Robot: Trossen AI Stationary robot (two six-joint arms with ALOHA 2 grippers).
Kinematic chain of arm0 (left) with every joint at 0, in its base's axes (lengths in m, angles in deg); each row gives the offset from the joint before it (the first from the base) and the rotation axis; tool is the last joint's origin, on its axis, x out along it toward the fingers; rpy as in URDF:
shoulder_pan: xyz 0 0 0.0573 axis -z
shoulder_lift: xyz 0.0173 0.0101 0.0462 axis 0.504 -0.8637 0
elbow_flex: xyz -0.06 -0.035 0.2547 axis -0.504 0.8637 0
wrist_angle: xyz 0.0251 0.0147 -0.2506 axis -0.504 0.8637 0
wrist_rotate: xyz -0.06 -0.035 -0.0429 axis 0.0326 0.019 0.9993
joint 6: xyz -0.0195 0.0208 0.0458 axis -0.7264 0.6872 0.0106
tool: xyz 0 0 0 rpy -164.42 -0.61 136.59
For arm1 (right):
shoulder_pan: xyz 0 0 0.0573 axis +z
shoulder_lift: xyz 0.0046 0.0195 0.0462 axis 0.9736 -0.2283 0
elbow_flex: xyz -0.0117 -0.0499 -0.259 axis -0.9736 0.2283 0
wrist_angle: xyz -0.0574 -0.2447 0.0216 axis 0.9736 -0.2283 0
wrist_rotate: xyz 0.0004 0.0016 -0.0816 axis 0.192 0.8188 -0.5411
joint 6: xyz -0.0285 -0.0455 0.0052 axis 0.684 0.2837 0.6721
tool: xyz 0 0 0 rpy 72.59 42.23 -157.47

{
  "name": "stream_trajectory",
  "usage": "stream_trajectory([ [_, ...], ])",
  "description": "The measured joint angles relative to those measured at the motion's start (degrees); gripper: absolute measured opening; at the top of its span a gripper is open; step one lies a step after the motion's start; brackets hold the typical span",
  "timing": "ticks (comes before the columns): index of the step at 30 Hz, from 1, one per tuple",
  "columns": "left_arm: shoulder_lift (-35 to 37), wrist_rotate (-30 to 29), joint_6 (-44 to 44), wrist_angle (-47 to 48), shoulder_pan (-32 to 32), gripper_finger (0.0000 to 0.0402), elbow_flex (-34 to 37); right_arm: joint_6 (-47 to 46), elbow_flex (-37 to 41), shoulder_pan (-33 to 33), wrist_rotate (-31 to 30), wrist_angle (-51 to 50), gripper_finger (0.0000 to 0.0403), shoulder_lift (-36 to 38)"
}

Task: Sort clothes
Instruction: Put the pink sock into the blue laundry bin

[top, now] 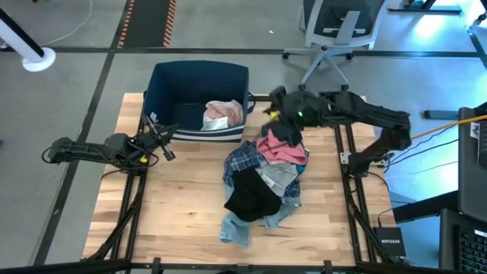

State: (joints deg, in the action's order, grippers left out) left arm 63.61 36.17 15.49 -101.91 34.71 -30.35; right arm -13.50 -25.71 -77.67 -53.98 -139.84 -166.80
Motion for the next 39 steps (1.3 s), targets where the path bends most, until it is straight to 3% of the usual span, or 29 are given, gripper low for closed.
stream_trajectory([
  [9, 0.0, 0.0, 0.0, 0.0, 0.0, 0.0001, 0.0, -6.1, 28.1, 7.4, -6.1, 12.8, 0.0227, 15.7],
  [16, 0.0, 0.0, 0.0, 0.0, 0.0, 0.0001, 0.0, -9.1, 49.0, 13.5, -12.0, 29.6, 0.0227, 29.8],
  [22, 0.0, 0.0, 0.0, 0.0, 0.0, 0.0001, 0.0, -8.9, 62.4, 15.2, -17.0, 45.9, 0.0227, 37.8],
  [27, 0.0, 0.0, 0.0, 0.0, 0.0, 0.0001, 0.0, -4.5, 65.9, 15.0, -15.8, 53.6, 0.0227, 40.5],
  [33, 0.0, 0.0, 0.0, 0.0, 0.0, 0.0001, 0.0, -4.1, 66.0, 15.2, -6.4, 45.2, 0.0227, 40.7],
  [39, 0.0, 0.0, 0.0, 0.0, 0.0, 0.0001, 0.0, -4.5, 66.0, 15.2, -5.9, 39.7, 0.0227, 40.6],
])
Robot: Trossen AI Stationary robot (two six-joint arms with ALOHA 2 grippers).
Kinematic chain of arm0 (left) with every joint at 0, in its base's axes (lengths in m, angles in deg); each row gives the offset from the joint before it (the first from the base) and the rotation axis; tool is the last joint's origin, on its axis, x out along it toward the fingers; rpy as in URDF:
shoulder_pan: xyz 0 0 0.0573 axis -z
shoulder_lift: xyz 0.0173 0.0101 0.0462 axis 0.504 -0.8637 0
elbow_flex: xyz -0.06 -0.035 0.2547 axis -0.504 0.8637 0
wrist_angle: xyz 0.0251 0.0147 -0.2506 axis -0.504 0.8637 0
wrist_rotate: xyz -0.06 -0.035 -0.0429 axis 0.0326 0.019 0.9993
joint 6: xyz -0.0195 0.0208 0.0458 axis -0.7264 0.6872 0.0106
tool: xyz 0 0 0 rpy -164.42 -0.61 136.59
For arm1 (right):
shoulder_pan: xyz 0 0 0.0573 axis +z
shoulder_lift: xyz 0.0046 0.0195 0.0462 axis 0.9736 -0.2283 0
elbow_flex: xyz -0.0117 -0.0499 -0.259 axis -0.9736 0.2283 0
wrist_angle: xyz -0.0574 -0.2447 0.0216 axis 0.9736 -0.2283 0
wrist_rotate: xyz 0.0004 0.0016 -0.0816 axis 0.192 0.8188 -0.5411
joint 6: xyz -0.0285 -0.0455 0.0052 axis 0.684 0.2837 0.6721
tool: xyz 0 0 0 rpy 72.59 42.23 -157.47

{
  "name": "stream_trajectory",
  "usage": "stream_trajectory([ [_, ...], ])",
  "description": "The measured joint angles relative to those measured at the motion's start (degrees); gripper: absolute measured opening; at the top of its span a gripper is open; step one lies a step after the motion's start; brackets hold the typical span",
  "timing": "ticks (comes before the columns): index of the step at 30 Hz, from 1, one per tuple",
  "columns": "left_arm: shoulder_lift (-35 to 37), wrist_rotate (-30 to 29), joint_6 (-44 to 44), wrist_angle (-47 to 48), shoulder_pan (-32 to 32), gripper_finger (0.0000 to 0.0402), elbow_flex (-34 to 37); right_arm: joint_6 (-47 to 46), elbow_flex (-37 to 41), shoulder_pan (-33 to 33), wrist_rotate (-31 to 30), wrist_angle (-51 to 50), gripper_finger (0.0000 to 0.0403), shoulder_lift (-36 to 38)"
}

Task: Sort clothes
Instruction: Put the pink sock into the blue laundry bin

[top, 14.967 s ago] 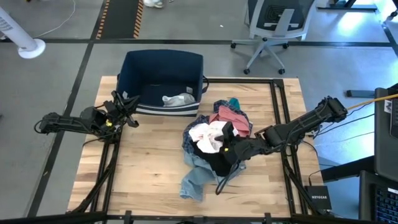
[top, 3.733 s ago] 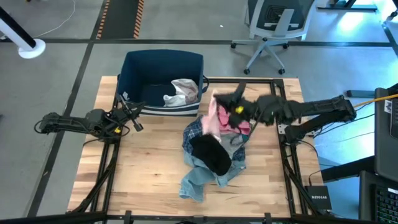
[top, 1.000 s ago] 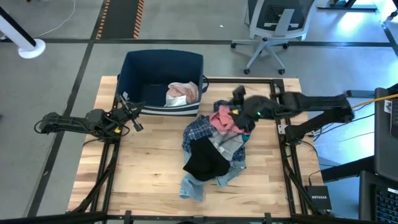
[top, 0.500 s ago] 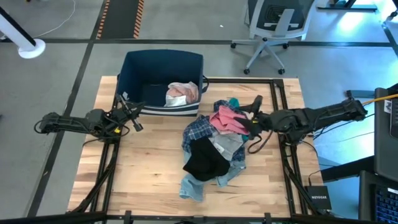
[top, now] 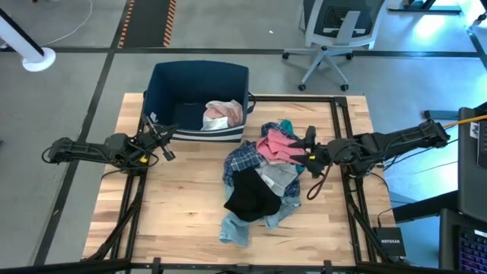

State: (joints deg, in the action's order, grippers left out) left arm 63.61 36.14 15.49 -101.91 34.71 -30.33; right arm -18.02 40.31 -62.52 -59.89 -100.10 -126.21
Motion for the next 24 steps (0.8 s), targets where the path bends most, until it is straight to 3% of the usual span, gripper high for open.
stream_trajectory([
  [7, 0.0, 0.0, 0.0, 0.0, 0.0, 0.0001, 0.0, -1.4, 0.0, 0.0, 0.0, 0.3, 0.0227, -0.2],
  [20, 0.0, 0.0, 0.0, 0.0, 0.0, 0.0001, 0.0, -16.6, 0.0, 0.0, 3.8, -7.8, 0.0227, -2.2],
  [24, 0.0, 0.0, 0.0, 0.0, 0.0, 0.0001, 0.0, -19.0, 1.8, 1.9, 4.3, -5.2, 0.0227, -2.4],
])
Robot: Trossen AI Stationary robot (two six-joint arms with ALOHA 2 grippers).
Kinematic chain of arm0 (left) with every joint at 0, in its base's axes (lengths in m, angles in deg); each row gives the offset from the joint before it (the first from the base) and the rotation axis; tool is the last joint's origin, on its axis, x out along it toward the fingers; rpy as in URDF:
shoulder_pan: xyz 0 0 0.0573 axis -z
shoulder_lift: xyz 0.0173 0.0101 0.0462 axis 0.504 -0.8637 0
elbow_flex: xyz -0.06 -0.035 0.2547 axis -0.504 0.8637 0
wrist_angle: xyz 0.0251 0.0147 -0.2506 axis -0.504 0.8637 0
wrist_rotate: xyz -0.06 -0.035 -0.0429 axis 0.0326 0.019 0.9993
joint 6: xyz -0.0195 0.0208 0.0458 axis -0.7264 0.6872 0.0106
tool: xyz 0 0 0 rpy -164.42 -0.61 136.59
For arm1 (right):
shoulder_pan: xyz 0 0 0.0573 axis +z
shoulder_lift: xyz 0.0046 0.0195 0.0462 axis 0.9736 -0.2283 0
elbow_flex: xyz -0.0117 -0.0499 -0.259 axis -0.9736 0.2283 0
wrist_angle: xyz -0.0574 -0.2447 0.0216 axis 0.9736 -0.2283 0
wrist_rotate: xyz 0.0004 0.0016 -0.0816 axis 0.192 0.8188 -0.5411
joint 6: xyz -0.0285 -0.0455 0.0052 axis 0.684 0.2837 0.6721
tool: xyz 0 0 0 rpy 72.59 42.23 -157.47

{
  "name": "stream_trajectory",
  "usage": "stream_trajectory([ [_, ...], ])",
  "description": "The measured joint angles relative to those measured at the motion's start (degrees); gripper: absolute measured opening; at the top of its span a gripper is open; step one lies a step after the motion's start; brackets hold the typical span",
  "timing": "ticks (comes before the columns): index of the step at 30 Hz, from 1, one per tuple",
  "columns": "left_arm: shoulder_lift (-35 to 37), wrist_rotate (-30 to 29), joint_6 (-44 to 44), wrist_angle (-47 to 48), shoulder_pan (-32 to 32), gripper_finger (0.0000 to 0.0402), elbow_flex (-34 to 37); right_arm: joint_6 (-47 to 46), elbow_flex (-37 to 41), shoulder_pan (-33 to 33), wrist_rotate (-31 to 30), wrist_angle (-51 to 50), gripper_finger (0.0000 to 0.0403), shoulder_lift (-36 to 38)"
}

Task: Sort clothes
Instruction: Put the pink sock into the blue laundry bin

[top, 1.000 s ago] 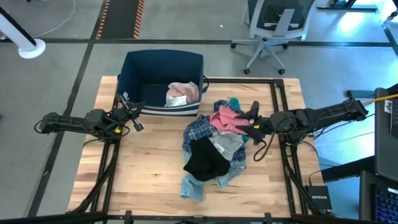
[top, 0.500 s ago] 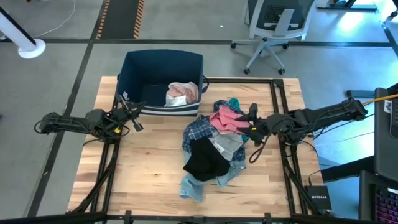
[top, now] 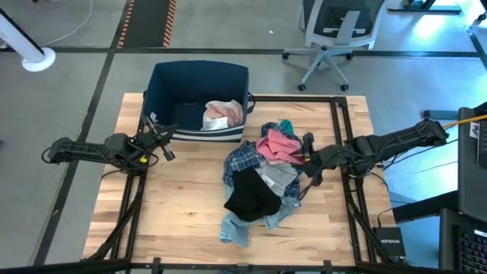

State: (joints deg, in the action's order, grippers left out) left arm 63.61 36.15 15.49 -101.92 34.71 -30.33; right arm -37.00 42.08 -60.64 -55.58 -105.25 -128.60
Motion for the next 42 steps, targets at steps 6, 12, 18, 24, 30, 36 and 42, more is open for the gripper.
stream_trajectory([
  [6, 0.0, 0.0, 0.0, 0.0, 0.0, 0.0001, 0.0, 0.1, 1.1, 2.7, -1.9, 4.5, 0.0227, -0.5],
  [12, 0.0, 0.0, 0.0, 0.0, 0.0, 0.0001, 0.0, 3.2, 1.2, 5.7, -2.3, 9.8, 0.0227, -1.1],
  [18, 0.0, 0.0, 0.0, 0.0, 0.0, 0.0001, 0.0, 4.4, 1.2, 8.0, 1.6, 10.9, 0.0227, -4.6],
  [24, 0.0, 0.0, 0.0, 0.0, 0.0, 0.0001, 0.0, 9.8, 1.0, 7.3, -0.9, 13.4, 0.0227, -11.7],
  [30, 0.0, 0.0, 0.0, 0.0, 0.0, 0.0001, 0.0, 15.1, -2.3, 7.0, -11.0, 14.7, 0.0227, -14.2],
  [36, 0.0, 0.0, 0.0, 0.0, 0.0, 0.0001, 0.0, 15.2, -2.3, 7.0, -7.9, 11.7, 0.0227, -14.3],
  [42, 0.0, 0.0, 0.0, 0.0, 0.0, 0.0001, 0.0, 15.4, -2.3, 4.3, -10.6, 10.9, 0.0225, -14.3],
])
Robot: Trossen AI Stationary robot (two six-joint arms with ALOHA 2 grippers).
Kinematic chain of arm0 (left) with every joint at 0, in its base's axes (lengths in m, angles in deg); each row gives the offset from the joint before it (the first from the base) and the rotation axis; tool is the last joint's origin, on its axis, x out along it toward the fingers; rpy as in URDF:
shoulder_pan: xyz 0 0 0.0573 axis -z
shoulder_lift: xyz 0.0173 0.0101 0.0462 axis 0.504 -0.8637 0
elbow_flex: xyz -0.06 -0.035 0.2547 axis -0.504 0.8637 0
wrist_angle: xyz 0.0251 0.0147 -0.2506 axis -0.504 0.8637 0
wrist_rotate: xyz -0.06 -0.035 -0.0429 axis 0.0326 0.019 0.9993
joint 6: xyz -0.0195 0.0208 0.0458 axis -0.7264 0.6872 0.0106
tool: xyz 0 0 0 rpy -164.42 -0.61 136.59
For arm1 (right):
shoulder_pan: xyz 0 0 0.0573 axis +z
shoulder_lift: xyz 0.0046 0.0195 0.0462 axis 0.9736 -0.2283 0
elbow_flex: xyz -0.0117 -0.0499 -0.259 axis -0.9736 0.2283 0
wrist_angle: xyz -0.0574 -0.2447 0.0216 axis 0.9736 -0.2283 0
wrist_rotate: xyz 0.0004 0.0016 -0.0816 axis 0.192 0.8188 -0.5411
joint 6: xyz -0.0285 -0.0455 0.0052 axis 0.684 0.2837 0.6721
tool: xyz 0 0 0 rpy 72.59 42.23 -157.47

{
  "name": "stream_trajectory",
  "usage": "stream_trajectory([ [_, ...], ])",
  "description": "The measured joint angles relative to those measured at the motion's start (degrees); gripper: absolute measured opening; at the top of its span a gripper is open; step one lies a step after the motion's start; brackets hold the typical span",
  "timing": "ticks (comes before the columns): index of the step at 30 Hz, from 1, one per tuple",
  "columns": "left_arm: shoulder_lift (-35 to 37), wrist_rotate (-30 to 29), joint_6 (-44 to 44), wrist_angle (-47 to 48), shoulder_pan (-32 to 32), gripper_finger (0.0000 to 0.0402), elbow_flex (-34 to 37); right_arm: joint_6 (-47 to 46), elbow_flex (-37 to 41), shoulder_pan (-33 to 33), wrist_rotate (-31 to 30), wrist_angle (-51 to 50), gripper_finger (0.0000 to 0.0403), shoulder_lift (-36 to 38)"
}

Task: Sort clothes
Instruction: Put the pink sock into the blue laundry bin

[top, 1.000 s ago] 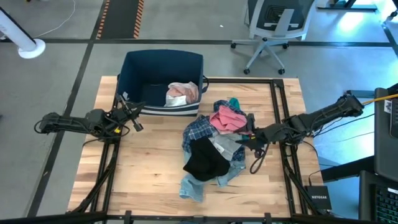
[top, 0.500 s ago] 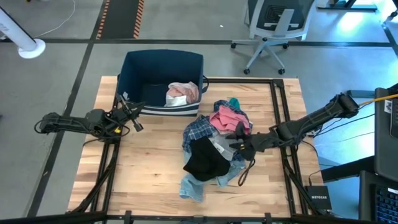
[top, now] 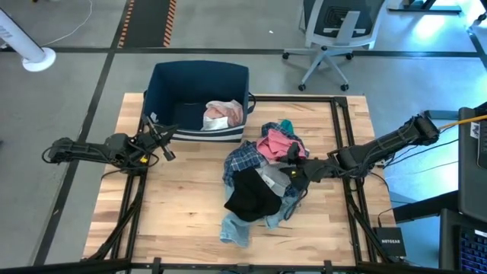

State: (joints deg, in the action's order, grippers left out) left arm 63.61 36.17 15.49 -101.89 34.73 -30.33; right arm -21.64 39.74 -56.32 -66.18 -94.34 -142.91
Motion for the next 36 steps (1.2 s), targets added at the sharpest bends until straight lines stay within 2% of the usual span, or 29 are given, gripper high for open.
stream_trajectory([
  [6, 0.0, 0.0, 0.0, 0.0, 0.0, 0.0001, 0.0, 1.1, 0.1, -4.0, 1.0, -0.4, 0.0185, -0.7],
  [11, 0.0, 0.0, 0.0, 0.0, 0.0, 0.0001, 0.0, 4.2, 0.1, -5.8, 2.7, 1.4, 0.0124, -2.5],
  [20, 0.0, 0.0, 0.0, 0.0, 0.0, 0.0001, 0.0, 8.8, 0.1, -5.8, 0.2, 4.5, 0.0016, -2.6],
  [23, 0.0, 0.0, 0.0, 0.0, 0.0, 0.0001, 0.0, 9.9, 0.1, -5.8, 0.1, 5.4, 0.0013, -2.6],
  [29, 0.0, 0.0, 0.0, 0.0, 0.0, 0.0001, 0.0, 10.1, 0.1, -5.8, -3.2, 6.8, 0.0044, -2.0],
  [36, 0.0, 0.0, 0.0, 0.0, 0.0, 0.0001, 0.0, 12.6, 0.1, -2.9, -4.3, 10.7, 0.0027, 1.0],
])
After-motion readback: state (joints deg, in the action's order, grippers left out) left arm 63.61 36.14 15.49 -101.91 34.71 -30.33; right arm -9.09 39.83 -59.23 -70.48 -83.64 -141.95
